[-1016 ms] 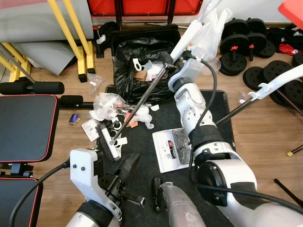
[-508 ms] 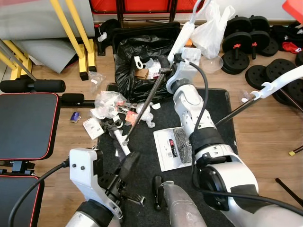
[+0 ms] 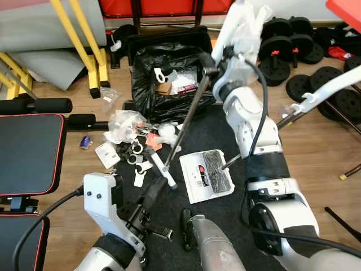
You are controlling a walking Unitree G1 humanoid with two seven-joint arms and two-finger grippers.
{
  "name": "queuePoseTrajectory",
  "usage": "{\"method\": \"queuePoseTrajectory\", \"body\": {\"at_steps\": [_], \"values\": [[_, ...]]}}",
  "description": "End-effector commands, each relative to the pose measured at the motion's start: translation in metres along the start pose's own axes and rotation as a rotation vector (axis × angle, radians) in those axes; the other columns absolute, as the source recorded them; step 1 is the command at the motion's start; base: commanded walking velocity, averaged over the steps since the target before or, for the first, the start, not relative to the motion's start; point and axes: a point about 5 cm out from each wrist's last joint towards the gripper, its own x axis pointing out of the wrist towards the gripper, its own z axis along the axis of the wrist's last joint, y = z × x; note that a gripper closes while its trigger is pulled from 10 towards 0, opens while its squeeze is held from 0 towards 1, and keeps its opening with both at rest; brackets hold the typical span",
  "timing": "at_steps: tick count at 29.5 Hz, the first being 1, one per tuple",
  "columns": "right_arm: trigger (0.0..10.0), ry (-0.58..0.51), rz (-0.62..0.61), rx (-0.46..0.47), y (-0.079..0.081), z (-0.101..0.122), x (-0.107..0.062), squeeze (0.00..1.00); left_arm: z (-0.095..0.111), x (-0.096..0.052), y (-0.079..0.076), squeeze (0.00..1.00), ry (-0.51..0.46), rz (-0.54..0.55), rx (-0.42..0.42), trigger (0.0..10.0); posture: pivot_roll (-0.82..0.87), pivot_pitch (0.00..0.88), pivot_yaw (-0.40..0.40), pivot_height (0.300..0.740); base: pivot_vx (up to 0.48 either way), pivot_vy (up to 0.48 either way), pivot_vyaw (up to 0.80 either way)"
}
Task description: Sweep floor
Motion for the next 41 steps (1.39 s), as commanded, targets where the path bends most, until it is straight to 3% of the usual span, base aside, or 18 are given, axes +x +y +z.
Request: {"method": "queuePoseTrajectory", "body": {"at_steps": [1,5,8,15,19,21,22,24,27,34,41], "values": [[10.0,-0.073,0.053,0.173,0.011,0.019,0.002,0.0,-0.006,-0.002,0.001,0.0,0.027,0.005,-0.014,10.0,-0.02,0.341,-0.085,0.74,0.0,0.0,0.0],[10.0,-0.06,0.054,0.227,0.014,0.016,0.004,0.0,-0.006,-0.002,0.0,0.0,0.028,0.005,-0.016,10.0,-0.02,0.339,-0.086,0.74,0.0,0.0,0.0],[10.0,0.018,0.038,0.287,0.019,-0.008,0.008,0.0,-0.006,-0.004,-0.002,0.0,0.029,0.004,-0.019,10.0,-0.01,0.343,-0.09,0.74,0.0,0.0,0.0],[10.0,0.088,0.005,0.297,0.022,-0.05,0.009,0.0,-0.005,-0.008,-0.006,0.0,0.033,0.004,-0.026,10.0,0.01,0.356,-0.089,0.74,0.0,0.0,0.0],[10.0,0.09,-0.007,0.244,0.021,-0.064,0.006,0.0,-0.004,-0.011,-0.008,0.0,0.035,0.004,-0.03,10.0,0.01,0.369,-0.091,0.74,0.0,0.0,0.0],[10.0,0.12,0.005,0.086,0.029,-0.079,0.002,0.0,-0.003,-0.012,-0.011,0.0,0.036,0.002,-0.033,10.0,0.02,0.386,-0.091,0.74,0.0,0.0,0.0],[10.0,0.12,0.005,0.086,0.029,-0.079,0.002,0.0,-0.003,-0.012,-0.011,0.0,0.036,0.002,-0.033,10.0,0.02,0.386,-0.091,0.74,0.0,0.0,0.0],[10.0,0.11,0.05,-0.004,0.037,-0.082,0.0,0.0,-0.002,-0.013,-0.012,0.0,0.036,0.001,-0.035,10.0,0.02,0.388,-0.091,0.74,0.0,0.0,0.0],[10.0,0.091,0.07,-0.03,0.038,-0.078,0.001,0.0,-0.002,-0.012,-0.012,0.0,0.035,0.002,-0.037,10.0,0.01,0.388,-0.091,0.74,0.0,0.0,0.0],[10.0,0.081,0.019,-0.122,0.023,-0.066,0.011,0.0,-0.003,-0.01,-0.009,0.0,0.033,0.005,-0.036,10.0,0.0,0.379,-0.091,0.74,0.0,0.0,0.0],[10.0,0.179,-0.046,-0.174,0.008,-0.061,0.012,0.0,-0.004,-0.007,-0.006,0.0,0.028,0.008,-0.035,10.0,-0.03,0.361,-0.093,0.74,0.0,0.0,0.0]]}}
